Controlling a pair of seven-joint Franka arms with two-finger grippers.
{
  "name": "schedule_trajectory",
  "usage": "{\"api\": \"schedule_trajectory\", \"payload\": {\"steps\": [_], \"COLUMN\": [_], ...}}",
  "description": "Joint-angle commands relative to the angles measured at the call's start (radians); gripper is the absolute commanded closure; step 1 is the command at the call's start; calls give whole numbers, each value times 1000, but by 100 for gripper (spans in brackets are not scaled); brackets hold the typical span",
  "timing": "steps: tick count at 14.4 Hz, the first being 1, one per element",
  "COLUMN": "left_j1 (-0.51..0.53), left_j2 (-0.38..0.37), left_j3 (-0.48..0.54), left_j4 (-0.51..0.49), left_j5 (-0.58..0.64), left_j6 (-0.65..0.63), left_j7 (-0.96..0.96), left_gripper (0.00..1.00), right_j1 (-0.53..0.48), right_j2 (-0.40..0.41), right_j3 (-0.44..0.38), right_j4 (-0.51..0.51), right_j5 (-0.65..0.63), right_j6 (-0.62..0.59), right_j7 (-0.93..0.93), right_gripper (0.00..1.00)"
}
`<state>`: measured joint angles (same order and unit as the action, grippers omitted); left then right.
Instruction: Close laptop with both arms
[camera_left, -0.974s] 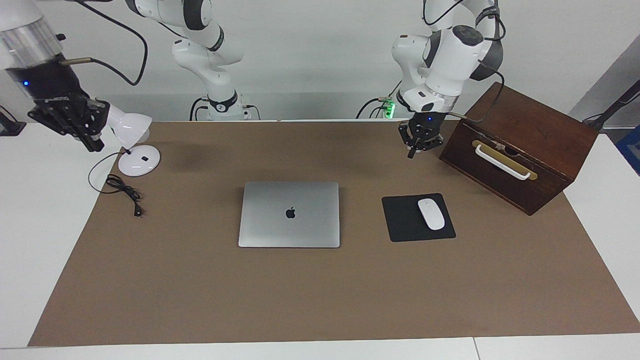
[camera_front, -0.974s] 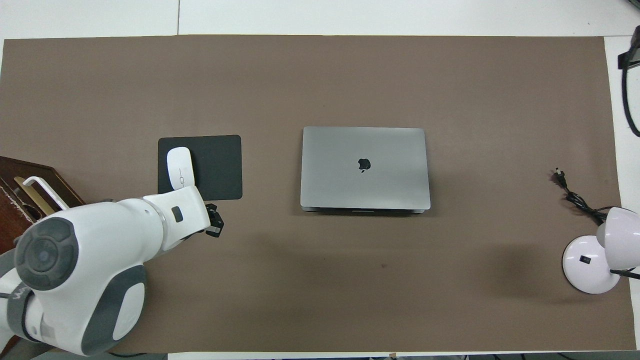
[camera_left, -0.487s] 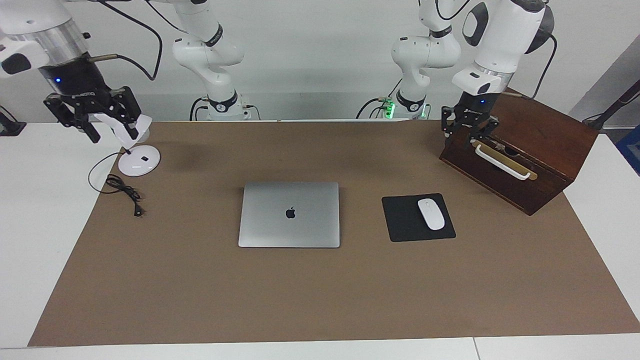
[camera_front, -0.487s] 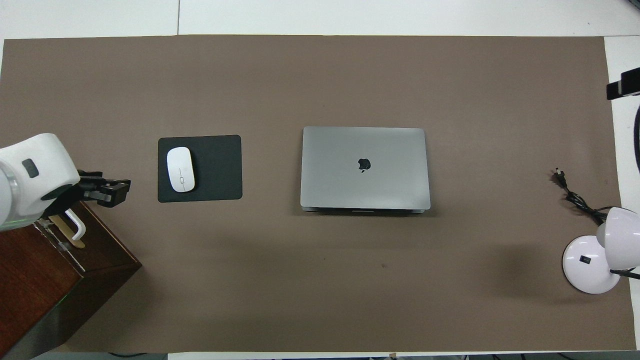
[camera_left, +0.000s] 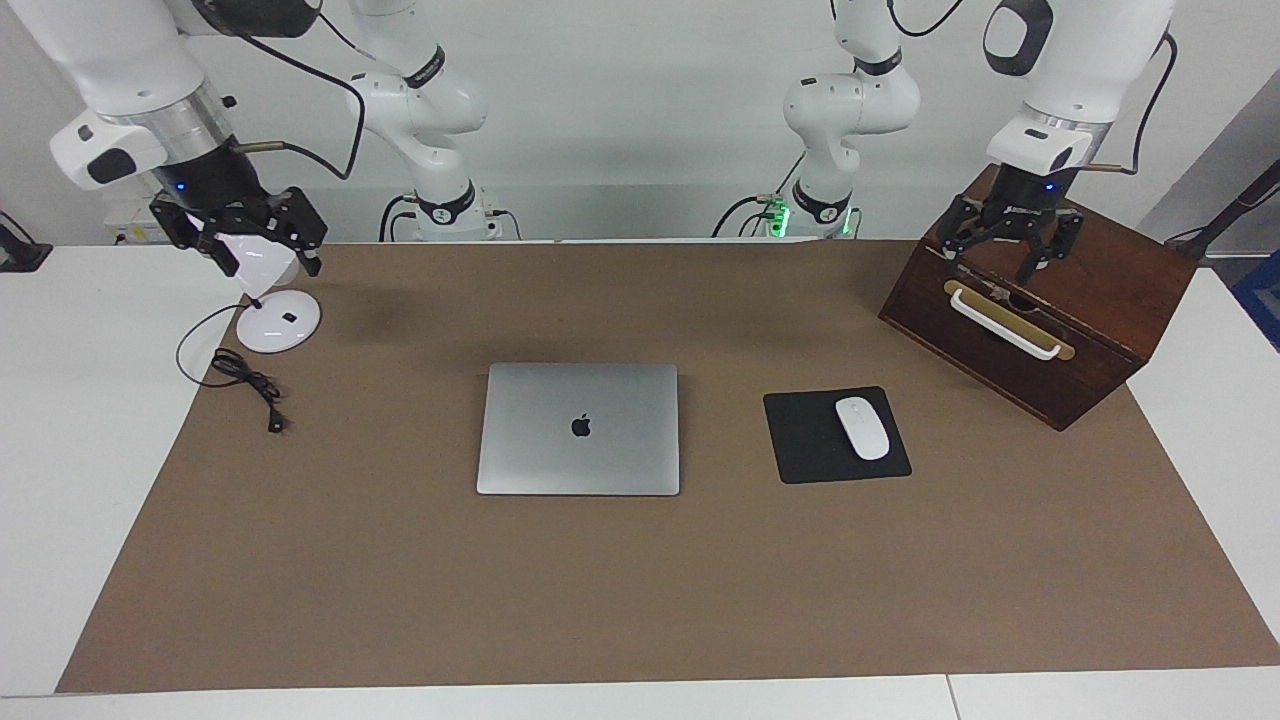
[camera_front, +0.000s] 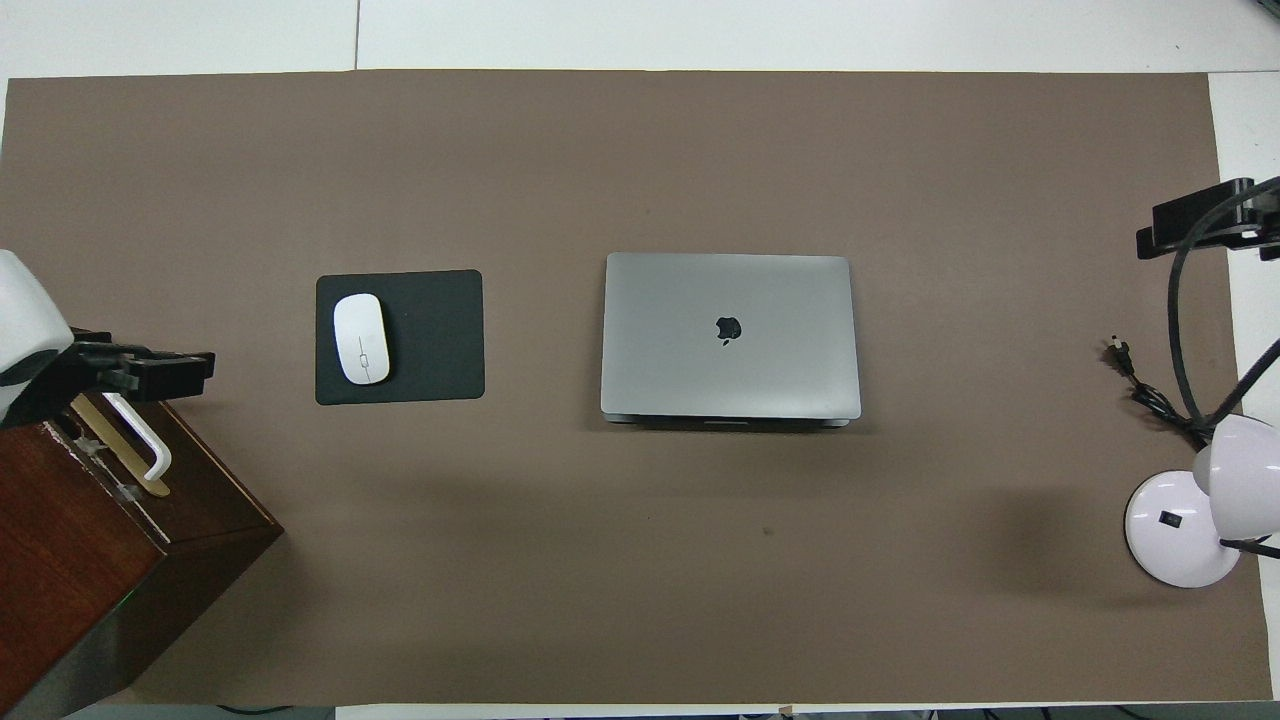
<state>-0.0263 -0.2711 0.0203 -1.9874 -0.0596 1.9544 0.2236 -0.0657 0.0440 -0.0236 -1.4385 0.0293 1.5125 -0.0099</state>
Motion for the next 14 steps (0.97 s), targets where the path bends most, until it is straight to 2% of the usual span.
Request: {"api": "schedule_trajectory", "payload": {"steps": [1, 4, 6, 8, 9, 11, 14], "left_j1": [25, 29, 46, 49, 55, 59, 59], "left_j2": [107, 164, 171, 174, 182, 188, 240], "left_j3": [-13, -10, -11, -10, -10, -11, -11], "left_j4": [194, 320, 329, 320, 328, 337, 453], "left_j5": [18, 12, 17, 20, 21, 35, 56], "left_j6": [-126, -216, -241, -247, -262, -294, -376], "left_j7": [-7, -9, -9, -10, -10, -9, -10], "left_gripper": [0, 0, 0, 0, 0, 0, 0], "right_j1": [-5, -2, -26, -43, -42, -43, -46], "right_j2": [-41, -59, -78, -79, -82, -88, -87], "right_j3": [-70, -56, 3, 72, 82, 94, 94], "right_j4": [-23, -20, -23, -25, -31, -40, -49], "right_j5": [-5, 4, 4, -8, -9, -15, -15], "right_j6": [9, 32, -38, -57, -58, -52, -20], "right_j7": [-36, -27, -25, 43, 109, 125, 125], "right_gripper": [0, 0, 0, 0, 0, 0, 0]}}
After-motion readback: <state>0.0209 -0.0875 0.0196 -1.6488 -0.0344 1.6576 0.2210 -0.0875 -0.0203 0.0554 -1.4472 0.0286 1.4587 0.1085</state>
